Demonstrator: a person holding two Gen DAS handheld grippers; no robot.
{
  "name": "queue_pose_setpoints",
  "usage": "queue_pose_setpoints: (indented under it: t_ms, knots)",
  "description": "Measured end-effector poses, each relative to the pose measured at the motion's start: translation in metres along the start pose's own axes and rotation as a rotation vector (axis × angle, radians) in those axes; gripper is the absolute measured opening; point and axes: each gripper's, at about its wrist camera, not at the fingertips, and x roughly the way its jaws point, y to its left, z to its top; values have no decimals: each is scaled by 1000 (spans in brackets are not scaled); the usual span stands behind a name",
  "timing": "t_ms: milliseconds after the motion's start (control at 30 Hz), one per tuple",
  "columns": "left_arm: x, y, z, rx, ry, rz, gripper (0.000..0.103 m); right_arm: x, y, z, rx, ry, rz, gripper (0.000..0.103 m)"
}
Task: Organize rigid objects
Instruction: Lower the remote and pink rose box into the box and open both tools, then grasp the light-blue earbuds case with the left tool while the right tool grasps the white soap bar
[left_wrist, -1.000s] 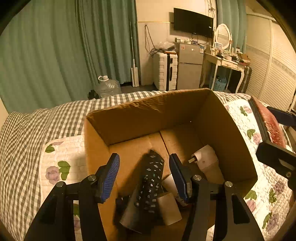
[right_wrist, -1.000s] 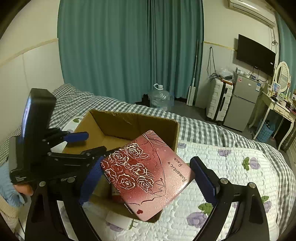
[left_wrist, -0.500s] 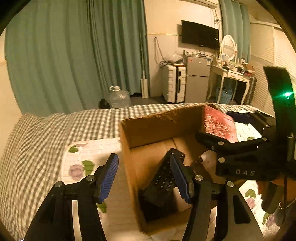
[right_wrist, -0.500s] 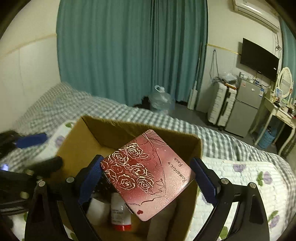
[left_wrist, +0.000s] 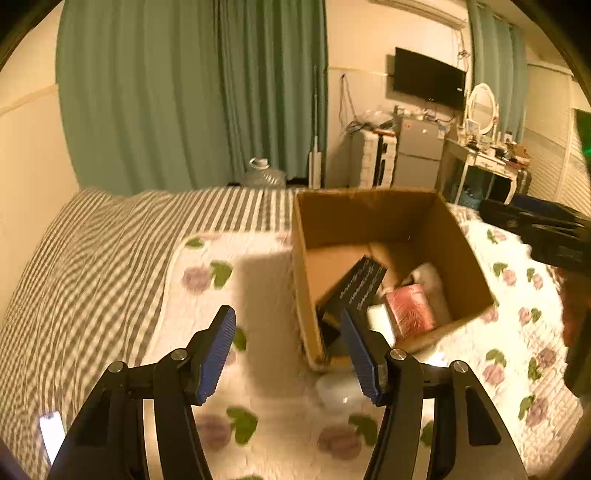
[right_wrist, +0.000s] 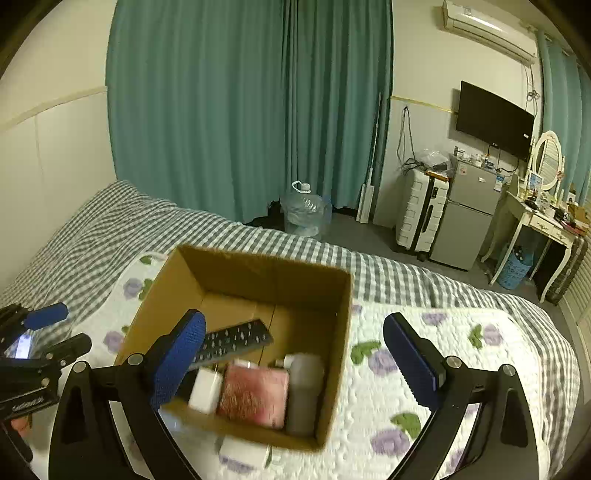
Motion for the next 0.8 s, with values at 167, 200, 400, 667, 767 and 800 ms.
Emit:
queue_pose_setpoints:
  t_ms: [167, 200, 400, 667, 767, 800]
  knots:
    - [15, -3, -31, -29, 55, 2, 65, -11, -3, -52, 14, 45, -24, 103]
    - [21, -6, -38, -37, 70, -7, 65, -10, -3, -63, 22, 57, -23, 103]
    - [54, -34, -64, 30, 135, -30, 65, 19, -2, -106, 26, 168, -8, 103]
    - [93, -47, -79, 53, 206, -55, 65, 41, -8, -124, 55, 208, 27, 103]
    - [106, -49, -83, 56, 247, -55, 65, 48, -5, -126, 54, 226, 39, 103]
    - [109, -49, -84, 57, 257, -51, 65, 49, -3, -126, 49, 230, 41, 103]
